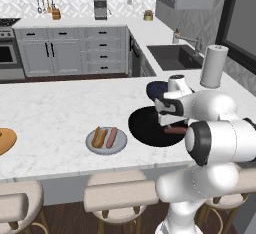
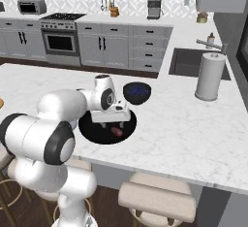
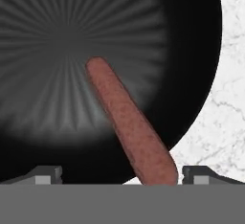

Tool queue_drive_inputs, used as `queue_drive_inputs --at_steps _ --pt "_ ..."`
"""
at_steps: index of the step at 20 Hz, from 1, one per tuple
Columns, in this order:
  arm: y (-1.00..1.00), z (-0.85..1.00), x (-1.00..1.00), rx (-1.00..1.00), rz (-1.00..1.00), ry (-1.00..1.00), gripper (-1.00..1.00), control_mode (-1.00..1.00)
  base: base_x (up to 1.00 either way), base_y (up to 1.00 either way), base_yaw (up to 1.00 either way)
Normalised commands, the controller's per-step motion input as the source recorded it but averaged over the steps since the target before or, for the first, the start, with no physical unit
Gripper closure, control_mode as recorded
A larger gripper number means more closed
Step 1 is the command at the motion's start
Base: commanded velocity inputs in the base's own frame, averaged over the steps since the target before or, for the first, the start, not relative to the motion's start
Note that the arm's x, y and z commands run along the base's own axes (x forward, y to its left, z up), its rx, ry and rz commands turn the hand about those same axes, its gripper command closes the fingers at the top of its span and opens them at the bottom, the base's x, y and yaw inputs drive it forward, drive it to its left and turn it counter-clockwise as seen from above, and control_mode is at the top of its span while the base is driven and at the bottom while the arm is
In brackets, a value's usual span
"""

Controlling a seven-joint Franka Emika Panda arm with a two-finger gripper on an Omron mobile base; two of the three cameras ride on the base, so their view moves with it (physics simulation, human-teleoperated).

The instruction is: Place one bun and one sausage from the bowl on each plate.

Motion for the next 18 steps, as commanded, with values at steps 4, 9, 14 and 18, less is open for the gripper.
queue_drive_inputs --at_steps 4,9,14,18 --pt "0.00 -0.45 0.40 0.00 0.18 0.00 -1.00 -1.00 0.00 0.00 0.00" --pt "-0.03 -0.22 0.35 0.00 0.16 0.00 -1.00 -1.00 0.00 0.00 0.00" --pt "-0.05 -0.36 0.07 -0.02 0.15 0.00 -1.00 -1.00 0.00 0.00 0.00" --pt "-0.01 -0.36 0.00 -0.02 0.11 0.00 -1.00 -1.00 0.00 0.00 0.00"
